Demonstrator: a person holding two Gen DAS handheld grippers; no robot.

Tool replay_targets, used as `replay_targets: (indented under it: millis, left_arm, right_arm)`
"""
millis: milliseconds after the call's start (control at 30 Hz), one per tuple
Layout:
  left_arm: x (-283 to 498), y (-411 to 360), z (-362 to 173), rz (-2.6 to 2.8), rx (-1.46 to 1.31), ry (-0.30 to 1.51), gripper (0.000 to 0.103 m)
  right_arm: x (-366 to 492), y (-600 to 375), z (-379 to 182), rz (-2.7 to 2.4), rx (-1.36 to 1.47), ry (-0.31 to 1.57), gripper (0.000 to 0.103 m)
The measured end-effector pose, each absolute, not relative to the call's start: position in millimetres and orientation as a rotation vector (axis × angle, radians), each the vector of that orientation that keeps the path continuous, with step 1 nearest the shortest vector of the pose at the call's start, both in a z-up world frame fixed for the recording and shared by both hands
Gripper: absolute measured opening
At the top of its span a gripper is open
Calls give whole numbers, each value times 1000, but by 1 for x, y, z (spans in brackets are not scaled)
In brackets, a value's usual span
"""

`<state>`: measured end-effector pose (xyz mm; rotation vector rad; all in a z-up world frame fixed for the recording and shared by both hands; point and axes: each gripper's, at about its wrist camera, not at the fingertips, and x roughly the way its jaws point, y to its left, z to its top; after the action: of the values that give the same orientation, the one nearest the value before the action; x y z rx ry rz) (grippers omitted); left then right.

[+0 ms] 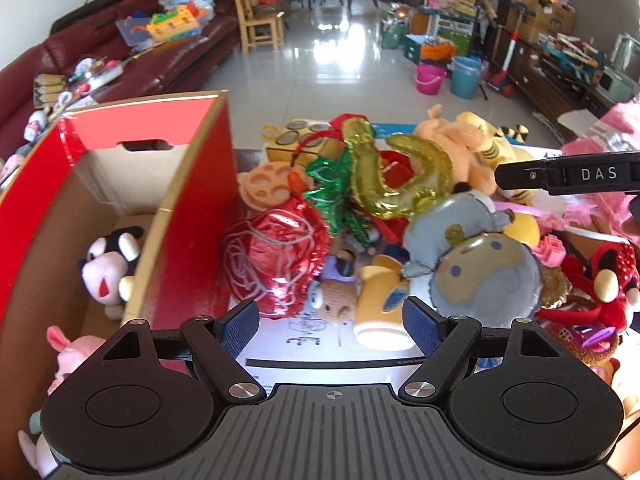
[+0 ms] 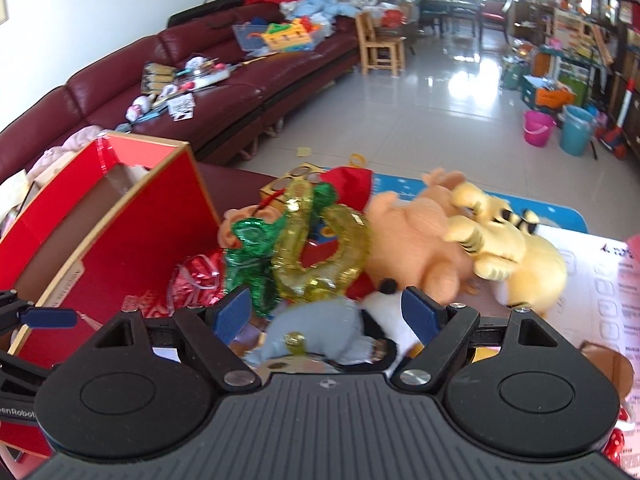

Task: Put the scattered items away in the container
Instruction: 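Move both grippers back from the box to the balloon pile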

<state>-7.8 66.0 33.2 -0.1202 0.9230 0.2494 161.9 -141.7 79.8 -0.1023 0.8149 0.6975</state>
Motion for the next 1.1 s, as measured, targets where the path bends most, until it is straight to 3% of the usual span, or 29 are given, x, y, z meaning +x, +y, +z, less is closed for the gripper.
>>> replay_targets:
  millis: [733,1100]
  left_arm:
    - [89,-27,17,8,-100,922,91]
    - [85,-13,-30,82,-37,1039,91]
  right_arm:
    - [185,-192,45,539,4,888,85]
    - [185,-188,37,538,-20,913,85]
